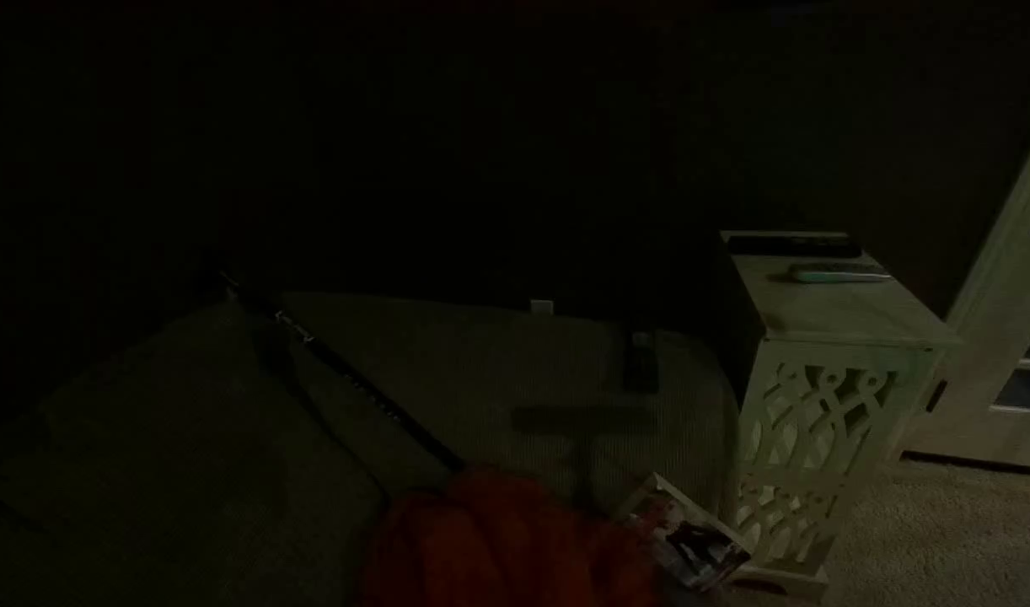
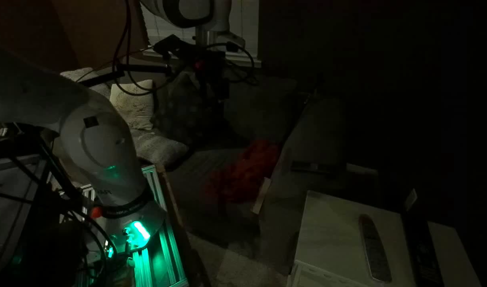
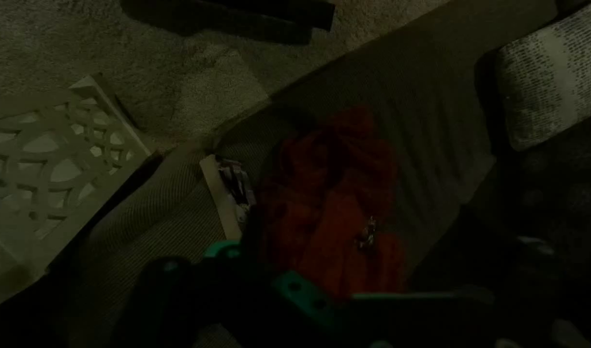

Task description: Pick up the book from the chair and place it on the white shelf.

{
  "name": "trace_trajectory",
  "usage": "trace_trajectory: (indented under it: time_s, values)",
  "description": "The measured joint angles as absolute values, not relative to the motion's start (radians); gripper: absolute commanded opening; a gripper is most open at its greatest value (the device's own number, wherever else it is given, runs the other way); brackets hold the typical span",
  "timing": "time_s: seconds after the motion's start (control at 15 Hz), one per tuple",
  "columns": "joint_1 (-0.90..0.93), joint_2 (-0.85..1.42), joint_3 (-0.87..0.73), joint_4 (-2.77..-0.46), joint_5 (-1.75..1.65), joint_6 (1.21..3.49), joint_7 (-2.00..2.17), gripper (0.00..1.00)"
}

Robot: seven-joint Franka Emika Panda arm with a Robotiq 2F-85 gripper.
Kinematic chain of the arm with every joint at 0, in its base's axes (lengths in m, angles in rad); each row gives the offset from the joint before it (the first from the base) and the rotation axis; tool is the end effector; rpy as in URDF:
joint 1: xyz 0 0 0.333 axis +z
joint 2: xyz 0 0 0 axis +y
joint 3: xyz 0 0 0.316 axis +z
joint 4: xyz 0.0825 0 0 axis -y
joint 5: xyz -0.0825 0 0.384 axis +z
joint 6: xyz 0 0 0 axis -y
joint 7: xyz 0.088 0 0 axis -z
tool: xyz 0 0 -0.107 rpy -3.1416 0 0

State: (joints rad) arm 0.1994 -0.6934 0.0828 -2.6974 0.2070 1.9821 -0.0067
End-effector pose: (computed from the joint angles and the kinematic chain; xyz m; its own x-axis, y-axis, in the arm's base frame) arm 0.3149 0.1037 0.4334 0.9824 0.1848 -0.0260 0.1797 -0.9745 -0.1346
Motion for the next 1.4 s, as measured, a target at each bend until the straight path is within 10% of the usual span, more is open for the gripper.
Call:
trace_trajectory:
  time_s: [0.67, 1.4]
  values:
    - [0.187, -0.685, 0.089, -2.699, 0.197, 1.995, 0.009, 1.00]
    - [0.144, -0.175, -0.043, -2.778, 0.265, 2.604, -0.104, 1.00]
